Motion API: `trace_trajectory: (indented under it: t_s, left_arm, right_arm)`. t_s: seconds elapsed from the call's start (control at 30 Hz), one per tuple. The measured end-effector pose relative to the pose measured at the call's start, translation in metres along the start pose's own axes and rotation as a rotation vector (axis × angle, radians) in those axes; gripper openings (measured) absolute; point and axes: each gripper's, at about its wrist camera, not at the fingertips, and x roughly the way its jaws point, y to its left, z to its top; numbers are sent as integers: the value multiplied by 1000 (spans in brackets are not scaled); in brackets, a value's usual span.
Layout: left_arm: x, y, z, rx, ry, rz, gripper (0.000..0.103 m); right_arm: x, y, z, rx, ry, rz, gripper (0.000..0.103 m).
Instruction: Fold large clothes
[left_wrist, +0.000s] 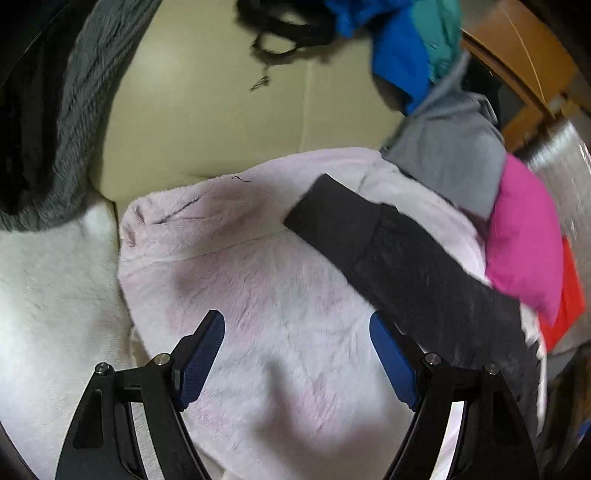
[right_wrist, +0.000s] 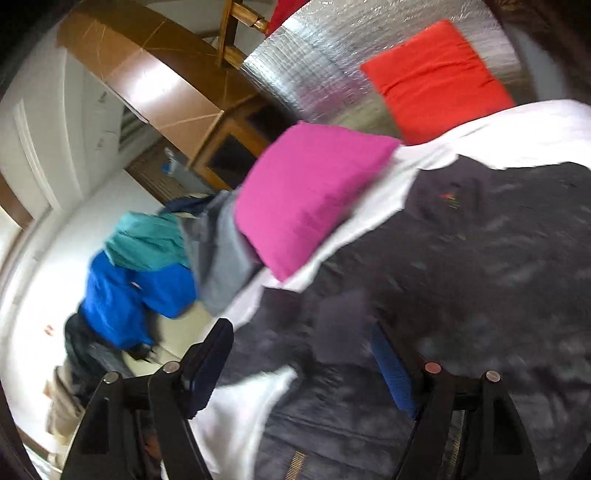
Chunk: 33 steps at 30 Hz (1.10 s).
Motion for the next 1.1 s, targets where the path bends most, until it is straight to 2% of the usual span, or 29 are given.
trace_trajectory:
  t_s: [0.1,0.17,0.2,0.23,0.27,0.33,0.4,0.43,0.47,0.57,0.63,0.7,0.83,0.9,0.97,1.1]
  left_arm:
    - [20,0,15,-58,22,-50,80]
    - [42,-5,25,-90,67,-64,78]
    - [50,-7,28,-105,78,-75,74]
    - [60,-10,32,-121,86,-89,63]
    - [69,-13,34,-125,88,-98,57]
    - [83,-20,38,-118,87,-75,56]
    - [87,-29,42,-91,32,-49,56]
    - [91,-33,45,-75,22,-38,49]
    - [93,-36,47,-65,9,-20,39]
    - [94,-44,52,-46,-3,-14,23]
    - [85,-57,52,2,-22,1,21]
    - [62,-81,49,94,-79,1,21]
    - [7,-146,35,258,-150,-102,20]
    - [-26,-191,18,368,-181,-140,19]
    - [-61,-238,-8,474,-206,-220,19]
    - [-109,-315,-68,648,-210,-322,19]
  right_arm:
    - [-11,-12,-30,-26,28,-53,77]
    - [-7,-14,-43,-49,49,-88,77]
    - [-8,-15,-51,-59,58,-101,77]
    - [-8,-15,-55,-63,63,-108,77]
    - [-17,-21,-58,-66,66,-116,77]
    - [-29,-24,-62,-73,66,-131,77]
    - [-39,-28,-64,-72,57,-147,77]
    - [-44,-31,-65,-69,50,-152,77]
    - [-49,-35,-65,-61,41,-156,77]
    - [-67,-41,-64,-44,8,-169,77]
    - [-82,-48,-65,-28,-21,-178,77]
    - [-98,-55,-67,-12,-52,-189,77]
    - [-125,-72,-70,32,-103,-201,77]
    - [-138,-80,-71,47,-129,-205,77]
    - [-153,-90,-72,67,-156,-207,77]
    - [-178,-113,-74,114,-196,-192,77]
